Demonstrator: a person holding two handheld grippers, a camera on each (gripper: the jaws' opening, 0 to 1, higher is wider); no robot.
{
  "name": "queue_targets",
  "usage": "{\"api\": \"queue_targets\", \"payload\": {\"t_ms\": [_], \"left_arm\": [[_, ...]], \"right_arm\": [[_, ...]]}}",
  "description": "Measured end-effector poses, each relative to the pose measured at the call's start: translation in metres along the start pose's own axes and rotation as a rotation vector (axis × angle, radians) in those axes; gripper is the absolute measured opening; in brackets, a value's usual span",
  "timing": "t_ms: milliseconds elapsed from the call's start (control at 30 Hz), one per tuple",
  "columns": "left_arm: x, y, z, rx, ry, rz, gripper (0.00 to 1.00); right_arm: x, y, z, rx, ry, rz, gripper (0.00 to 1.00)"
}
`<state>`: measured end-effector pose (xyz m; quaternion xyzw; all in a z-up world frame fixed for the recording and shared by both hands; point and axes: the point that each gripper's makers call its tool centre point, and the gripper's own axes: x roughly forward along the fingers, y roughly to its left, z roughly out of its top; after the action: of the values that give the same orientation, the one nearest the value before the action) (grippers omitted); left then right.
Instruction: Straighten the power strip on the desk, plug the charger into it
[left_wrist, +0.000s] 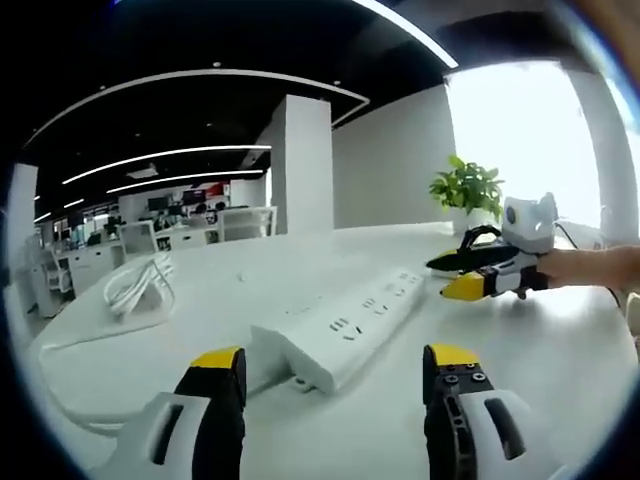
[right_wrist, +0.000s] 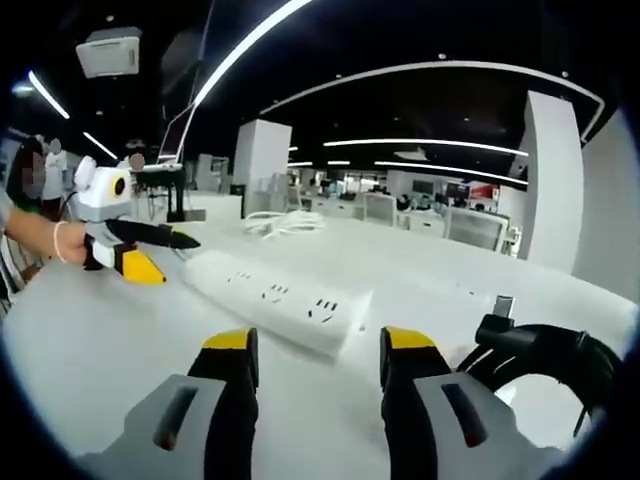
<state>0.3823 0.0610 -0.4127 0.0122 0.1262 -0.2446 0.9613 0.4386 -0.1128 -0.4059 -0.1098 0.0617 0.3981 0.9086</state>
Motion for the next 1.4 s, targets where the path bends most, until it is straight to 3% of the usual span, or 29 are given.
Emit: {"api": "queue_targets", "payload": {"t_ms": [400,600,800,1400], "left_arm": [[0.003,-0.001,-0.001,-0.013,0.009,-0.003,0.72],[0.005,0.0,-0.004,0.001,0.027,-0.003,0.64],[0.009,0.003,-0.005,-0.012,0.041,0.009,0.66],[0.02,0.007,-0.005,0.029,0.059,0.007,0.6]], "right_arm": [[0.008,0.001,-0.005,0.007,0.026,0.017,0.46],[0.014,-0.002,-0.007,-0.005,0.043,0.013,0.45],[0.018,-0.002,-0.007,-0.001,0.052,0.019,0.44],[0.023,-0.003,-0.011,0.001,0.072,0.031,0.44]]}}
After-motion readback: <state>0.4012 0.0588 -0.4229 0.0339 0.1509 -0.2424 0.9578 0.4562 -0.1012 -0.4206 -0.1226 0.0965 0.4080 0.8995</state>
